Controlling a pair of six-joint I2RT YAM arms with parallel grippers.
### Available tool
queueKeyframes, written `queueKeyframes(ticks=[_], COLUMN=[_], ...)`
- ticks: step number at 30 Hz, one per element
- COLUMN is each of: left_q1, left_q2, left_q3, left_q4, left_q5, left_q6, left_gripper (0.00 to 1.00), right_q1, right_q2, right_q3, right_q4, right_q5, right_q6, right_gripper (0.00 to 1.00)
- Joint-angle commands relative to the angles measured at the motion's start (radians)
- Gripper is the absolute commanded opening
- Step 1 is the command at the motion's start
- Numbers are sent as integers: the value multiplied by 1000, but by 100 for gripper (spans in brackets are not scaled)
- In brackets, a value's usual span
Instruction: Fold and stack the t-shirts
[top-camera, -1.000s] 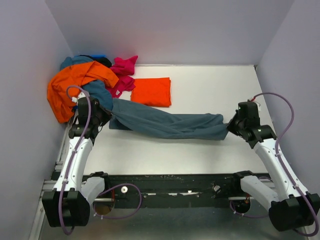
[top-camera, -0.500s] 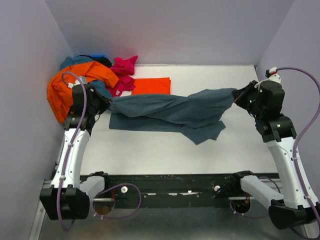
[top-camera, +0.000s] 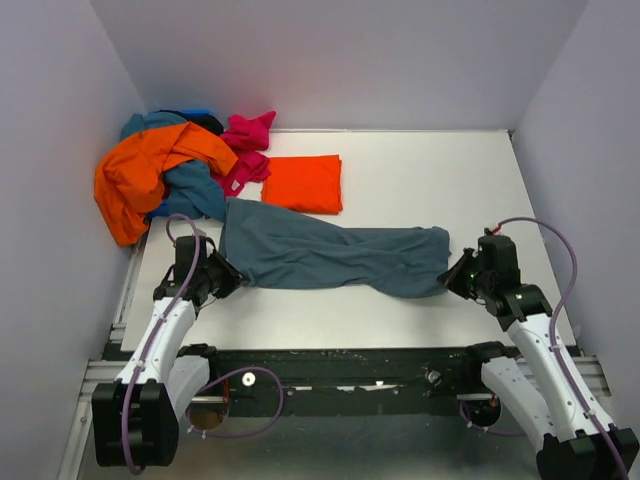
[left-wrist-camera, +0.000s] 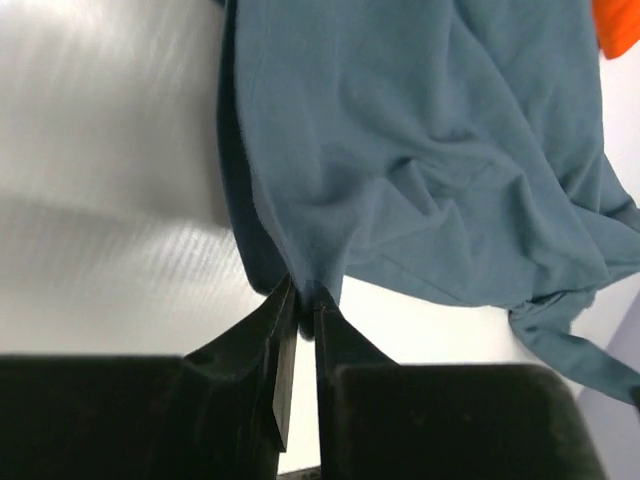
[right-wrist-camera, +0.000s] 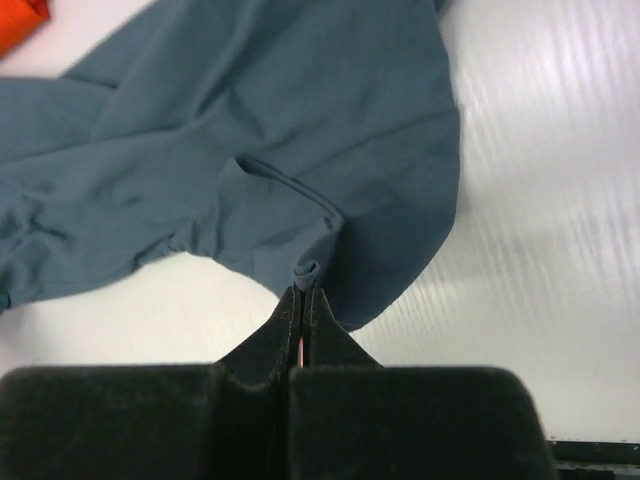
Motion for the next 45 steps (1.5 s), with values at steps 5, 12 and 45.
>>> queueKeyframes(ticks=[5,12,45], left_q1=[-41,-44,-18], left_q2=[47,55,264], left_q3=[-42,-29,1477], left_q4=[82,79,-365], left_q5=[19,7,-217], left_q6=[-42,-35,136], left_gripper=[40,39,0], right_q1=[-5,-5,-6], right_q2=[2,12,159], right_q3=[-64,-35,1367], right_q4=[53,39,-47], right_q5=[-121,-94,116], right_q6=[35,27,-338], right_gripper=[1,1,1])
